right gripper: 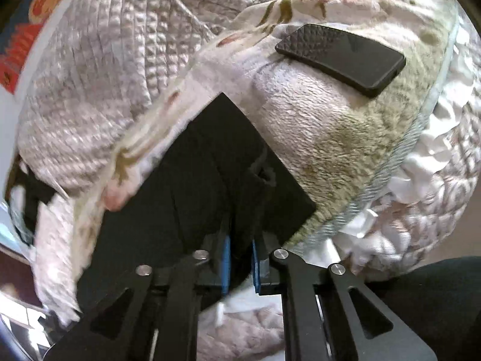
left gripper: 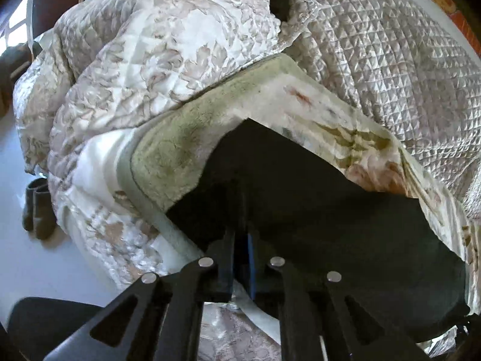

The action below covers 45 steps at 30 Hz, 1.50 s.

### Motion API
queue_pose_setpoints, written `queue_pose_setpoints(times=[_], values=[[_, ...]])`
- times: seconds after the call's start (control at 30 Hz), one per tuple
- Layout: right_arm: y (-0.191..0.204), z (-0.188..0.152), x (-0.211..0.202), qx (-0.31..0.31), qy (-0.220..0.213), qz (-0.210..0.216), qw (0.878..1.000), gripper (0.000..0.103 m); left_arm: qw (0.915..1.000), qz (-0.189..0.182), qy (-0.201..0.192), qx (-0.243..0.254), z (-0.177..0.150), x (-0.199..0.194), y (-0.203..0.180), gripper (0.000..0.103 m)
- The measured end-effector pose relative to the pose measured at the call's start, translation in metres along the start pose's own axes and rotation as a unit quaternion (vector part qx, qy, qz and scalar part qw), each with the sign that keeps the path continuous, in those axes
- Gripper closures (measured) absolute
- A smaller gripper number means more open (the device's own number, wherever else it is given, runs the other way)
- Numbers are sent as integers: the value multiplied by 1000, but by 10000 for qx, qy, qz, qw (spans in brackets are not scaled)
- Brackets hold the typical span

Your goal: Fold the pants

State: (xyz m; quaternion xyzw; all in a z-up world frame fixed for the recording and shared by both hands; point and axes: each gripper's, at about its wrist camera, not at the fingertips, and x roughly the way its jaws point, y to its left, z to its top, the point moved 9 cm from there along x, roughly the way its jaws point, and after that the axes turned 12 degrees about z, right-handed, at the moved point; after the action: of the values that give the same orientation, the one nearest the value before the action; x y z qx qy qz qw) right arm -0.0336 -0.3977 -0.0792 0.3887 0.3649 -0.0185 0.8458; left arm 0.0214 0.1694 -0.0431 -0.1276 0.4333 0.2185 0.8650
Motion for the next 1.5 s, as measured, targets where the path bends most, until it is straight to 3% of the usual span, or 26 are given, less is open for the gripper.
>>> queue_pose_setpoints(times=[0.07, 0.13, 0.2, 0.27, 0.3, 0.37, 0.5, 0.63, 0.67, 0.73, 0.77, 0.8, 0.87, 0.93, 1.0, 1.07, 1.13, 1.23, 1.33, 1.5], values=[[1, 6, -15, -156, -268, -260, 9992, 80, 9996, 199, -157, -87, 7, -9, 11, 92], [6, 16, -35, -415, -627, -457, 9961, 80, 9980, 415, -413, -239, 17, -20, 25, 81], [18, 27, -44, -770, -953, -556, 9909, 77, 9965, 461, -619, -316, 28, -28, 33, 55], [31, 33, -38, -1063, -906, -411, 9893, 72, 9962, 321, -786, -215, 43, -30, 26, 38], [44, 34, -28, -1269, -745, -252, 9888, 72, 9972, 151, -725, -64, 49, -26, 15, 35], [62, 33, -11, -1565, -549, -38, 9861, 72, 9976, -113, -609, 298, 58, -12, -10, 35], [100, 25, 32, -2170, -69, 262, 9758, 72, 9954, 244, -263, 883, 64, 26, -39, 35], [115, 18, 62, -2493, 103, 335, 9678, 72, 9930, 463, 194, 1068, 54, 61, -44, 34], [116, 17, 71, -2501, 169, 355, 9674, 72, 9933, 431, 145, 1067, 53, 62, -45, 33], [112, 16, 84, -2517, 246, 261, 9671, 72, 9914, 436, -34, 1235, 55, 60, -50, 47], [109, 16, 87, -2513, 250, 212, 9673, 72, 9911, 522, -199, 1205, 59, 58, -51, 85], [105, 17, 89, -2499, 226, 150, 9679, 72, 9915, 539, -421, 1108, 66, 54, -51, 93], [97, 24, 85, -2432, 33, 52, 9700, 72, 9945, 317, -711, 703, 79, 42, -50, 94], [87, 37, 79, -2326, -237, -132, 9722, 72, 9909, 479, -1002, 756, 84, 36, -52, 94], [73, 49, 78, -2233, -383, -439, 9730, 72, 9912, 629, -812, 833, 79, 49, -53, 93], [55, 54, 84, -1939, -249, -632, 9787, 72, 9928, 751, -510, 783, 75, 64, -45, 87], [50, 56, 84, -1846, -245, -645, 9804, 72, 9937, 731, -581, 620, 81, 59, -40, 85], [46, 66, 67, -1904, -673, -986, 9744, 72, 9916, 969, -725, 451, 86, 52, -29, 78], [37, 72, 53, -1740, -858, -970, 9762, 72, 9948, 678, -728, 198, 85, 41, -23, 76], [62, 44, 64, -2139, -382, -409, 9752, 72, 9954, 12, -934, 209, 67, 1, -27, 71]])
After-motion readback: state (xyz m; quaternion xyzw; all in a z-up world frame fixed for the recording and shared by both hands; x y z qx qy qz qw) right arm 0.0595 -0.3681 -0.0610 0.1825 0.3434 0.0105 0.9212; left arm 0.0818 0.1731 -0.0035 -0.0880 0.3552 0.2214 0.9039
